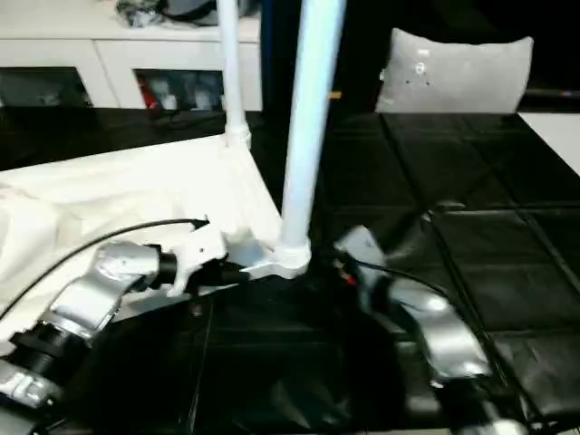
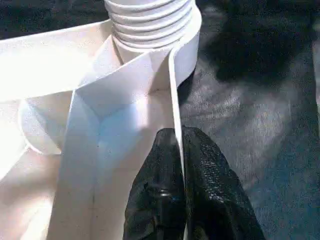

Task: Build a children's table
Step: Insert table leg to table base, then rotate leg to tighten

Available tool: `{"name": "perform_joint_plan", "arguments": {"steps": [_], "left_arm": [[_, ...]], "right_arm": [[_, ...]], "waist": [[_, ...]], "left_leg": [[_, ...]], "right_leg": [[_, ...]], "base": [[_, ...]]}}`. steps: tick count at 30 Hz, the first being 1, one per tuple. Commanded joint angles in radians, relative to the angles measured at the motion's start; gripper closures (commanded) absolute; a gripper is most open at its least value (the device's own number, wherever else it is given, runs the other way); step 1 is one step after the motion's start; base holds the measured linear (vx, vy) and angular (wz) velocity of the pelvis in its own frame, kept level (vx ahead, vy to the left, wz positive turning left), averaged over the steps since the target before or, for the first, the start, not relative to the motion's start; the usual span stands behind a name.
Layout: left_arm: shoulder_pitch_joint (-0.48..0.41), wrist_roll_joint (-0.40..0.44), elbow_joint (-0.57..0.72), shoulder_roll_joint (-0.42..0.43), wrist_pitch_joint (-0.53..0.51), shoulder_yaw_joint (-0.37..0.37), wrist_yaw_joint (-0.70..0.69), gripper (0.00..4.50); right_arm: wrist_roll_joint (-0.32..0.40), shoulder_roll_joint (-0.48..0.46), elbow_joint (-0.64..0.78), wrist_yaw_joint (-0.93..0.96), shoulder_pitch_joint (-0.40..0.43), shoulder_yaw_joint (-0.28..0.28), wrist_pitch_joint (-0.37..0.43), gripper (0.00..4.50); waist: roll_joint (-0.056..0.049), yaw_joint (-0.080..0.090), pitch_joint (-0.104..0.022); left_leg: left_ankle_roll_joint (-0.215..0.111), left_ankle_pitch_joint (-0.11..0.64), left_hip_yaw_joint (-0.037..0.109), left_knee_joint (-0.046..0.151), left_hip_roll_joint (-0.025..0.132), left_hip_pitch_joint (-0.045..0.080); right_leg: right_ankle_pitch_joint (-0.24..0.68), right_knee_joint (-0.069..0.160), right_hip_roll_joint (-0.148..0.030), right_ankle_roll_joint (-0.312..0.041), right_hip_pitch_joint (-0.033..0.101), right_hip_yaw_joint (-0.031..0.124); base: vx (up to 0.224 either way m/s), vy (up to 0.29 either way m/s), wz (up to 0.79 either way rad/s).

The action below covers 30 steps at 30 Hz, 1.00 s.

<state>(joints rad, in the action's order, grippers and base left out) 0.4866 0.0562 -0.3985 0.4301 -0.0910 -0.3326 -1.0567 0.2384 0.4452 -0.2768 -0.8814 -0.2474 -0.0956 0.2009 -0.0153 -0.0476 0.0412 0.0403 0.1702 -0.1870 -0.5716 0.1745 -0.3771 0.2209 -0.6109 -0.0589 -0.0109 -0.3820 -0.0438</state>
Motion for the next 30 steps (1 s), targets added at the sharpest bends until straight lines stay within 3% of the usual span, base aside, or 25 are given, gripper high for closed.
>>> {"name": "perform_joint_plan", "arguments": {"steps": [1,6,9,13,17,18,21,22,30], "left_arm": [[0.014,0.042,-0.027,0.032,0.053,-0.052,-0.068,4.5],[0.034,0.057,-0.051,0.067,0.144,-0.108,-0.174,4.5],[0.046,0.058,-0.051,0.076,0.185,-0.136,-0.226,4.5],[0.059,0.061,-0.056,0.075,0.21,-0.156,-0.257,4.5],[0.072,0.061,-0.041,0.064,0.232,-0.18,-0.297,4.5],[0.076,0.065,-0.045,0.062,0.239,-0.183,-0.301,4.5],[0.08,0.067,-0.05,0.06,0.248,-0.188,-0.308,4.5],[0.081,0.067,-0.053,0.059,0.251,-0.189,-0.309,4.5],[0.088,0.069,-0.069,0.059,0.264,-0.194,-0.325,4.5]], "right_arm": [[0.029,0.04,0.03,-0.072,-0.015,0.026,-0.025,0.02],[0.021,0.104,0.046,-0.199,-0.046,-0.018,-0.055,0.02],[-0.01,0.113,0.027,-0.253,-0.076,-0.068,-0.088,0.02],[-0.032,0.102,0.0,-0.285,-0.106,-0.101,-0.112,0.02],[-0.039,0.07,-0.054,-0.324,-0.152,-0.132,-0.119,0.02],[-0.038,0.065,-0.069,-0.333,-0.16,-0.138,-0.122,0.29],[-0.038,0.054,-0.098,-0.345,-0.174,-0.147,-0.127,0.39],[-0.036,0.049,-0.106,-0.35,-0.177,-0.148,-0.127,0.61],[-0.028,0.027,-0.135,-0.383,-0.186,-0.152,-0.126,1.2]], "waist": [[0.009,-0.003,-0.05],[0.008,-0.012,-0.053],[0.005,-0.019,-0.055],[0.004,-0.035,-0.058],[0.004,-0.04,-0.057],[0.004,-0.039,-0.057],[0.002,-0.04,-0.056],[0.003,-0.042,-0.056],[0.001,-0.043,-0.058]], "left_leg": [[-0.055,0.209,0.023,0.056,0.058,0.015],[-0.083,0.173,0.021,0.051,0.059,0.015],[-0.084,0.163,0.02,0.049,0.063,0.018],[-0.08,0.154,0.019,0.046,0.065,0.021],[-0.068,0.172,0.02,0.047,0.067,0.02],[-0.063,0.184,0.02,0.047,0.066,0.019],[-0.048,0.207,0.021,0.049,0.067,0.022],[-0.046,0.206,0.021,0.049,0.067,0.021],[-0.051,0.191,0.021,0.047,0.065,0.018]], "right_leg": [[0.133,0.081,-0.082,-0.203,0.04,0.047],[0.072,0.072,-0.083,-0.221,0.041,0.044],[0.052,0.067,-0.082,-0.239,0.039,0.042],[0.022,0.061,-0.083,-0.253,0.037,0.042],[0.032,0.057,-0.084,-0.259,0.036,0.041],[0.047,0.059,-0.085,-0.26,0.034,0.041],[0.073,0.061,-0.087,-0.255,0.034,0.042],[0.071,0.061,-0.088,-0.253,0.036,0.043],[0.051,0.059,-0.087,-0.25,0.037,0.042]], "base": [[0.0,0.0,0.0],[0.0,0.0,0.0],[0.0,0.0,0.0],[0.0,0.0,0.0],[0.0,0.0,0.0],[0.0,0.0,0.0],[0.0,0.0,0.0],[0.0,0.0,0.0],[0.0,0.0,0.0]]}}
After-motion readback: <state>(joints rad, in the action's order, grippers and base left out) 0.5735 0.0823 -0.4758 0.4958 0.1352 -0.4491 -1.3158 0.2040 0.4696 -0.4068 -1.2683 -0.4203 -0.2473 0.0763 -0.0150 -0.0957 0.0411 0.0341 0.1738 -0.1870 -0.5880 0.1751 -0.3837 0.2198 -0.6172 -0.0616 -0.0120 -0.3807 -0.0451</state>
